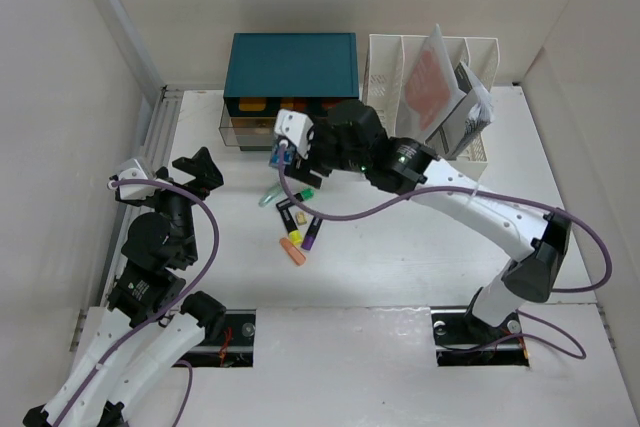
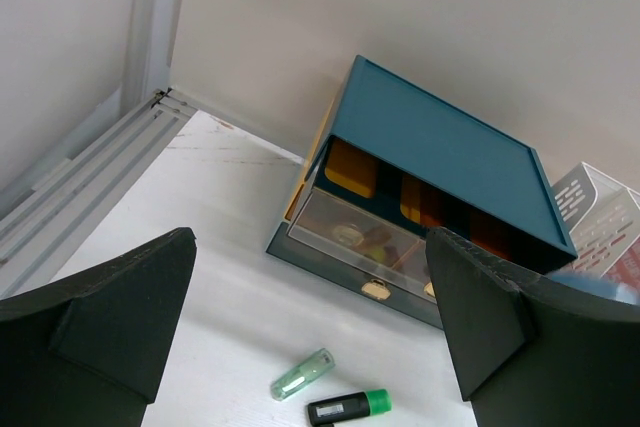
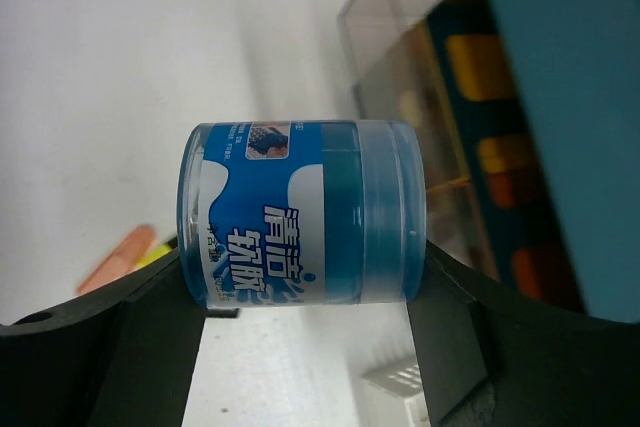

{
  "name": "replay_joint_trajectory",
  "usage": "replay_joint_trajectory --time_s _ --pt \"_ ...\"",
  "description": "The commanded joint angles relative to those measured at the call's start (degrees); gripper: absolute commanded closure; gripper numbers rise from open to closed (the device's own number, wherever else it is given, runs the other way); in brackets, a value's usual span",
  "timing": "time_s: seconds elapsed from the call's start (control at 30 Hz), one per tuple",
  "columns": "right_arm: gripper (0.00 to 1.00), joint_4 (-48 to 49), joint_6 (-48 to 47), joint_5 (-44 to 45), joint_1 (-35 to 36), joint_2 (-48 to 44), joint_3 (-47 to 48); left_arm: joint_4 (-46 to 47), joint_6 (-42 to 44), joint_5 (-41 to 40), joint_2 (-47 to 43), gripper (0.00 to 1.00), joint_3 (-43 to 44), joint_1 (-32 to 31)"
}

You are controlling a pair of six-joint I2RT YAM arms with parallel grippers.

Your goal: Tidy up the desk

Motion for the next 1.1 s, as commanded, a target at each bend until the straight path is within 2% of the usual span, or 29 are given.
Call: replay_joint_trajectory --time_s 0.0,0.17,0.3,0.43,0.83,1.07 --pt "0.83 7.36 1.07 7.21 -2.96 -1.48 4.7 2.84 0.64 0.13 -0.6 0.01 -0.15 0.25" --pt "0.83 11.61 6.61 13.89 -5.69 1.58 6.81 2.84 0.64 0.66 -0.6 0.01 -0.15 0.25" --pt "0.88 12.22 11.79 16.18 -8.15 4.84 10.42 3.36 0.64 0.66 -1.13 0.01 -0.15 0.25" --pt "0.88 12.22 16.36 16.88 -10.17 6.7 12.52 3.36 0.64 0.66 -1.13 0.01 -0.15 0.25" --pt "0.88 11.61 28.05 24.0 -10.18 9.77 13.06 3.36 0.64 0.66 -1.13 0.01 -0.15 0.25" --pt "0.92 10.56 37.19 32.53 -10.18 10.91 13.06 3.36 0.64 0.66 -1.13 0.01 -0.68 0.25"
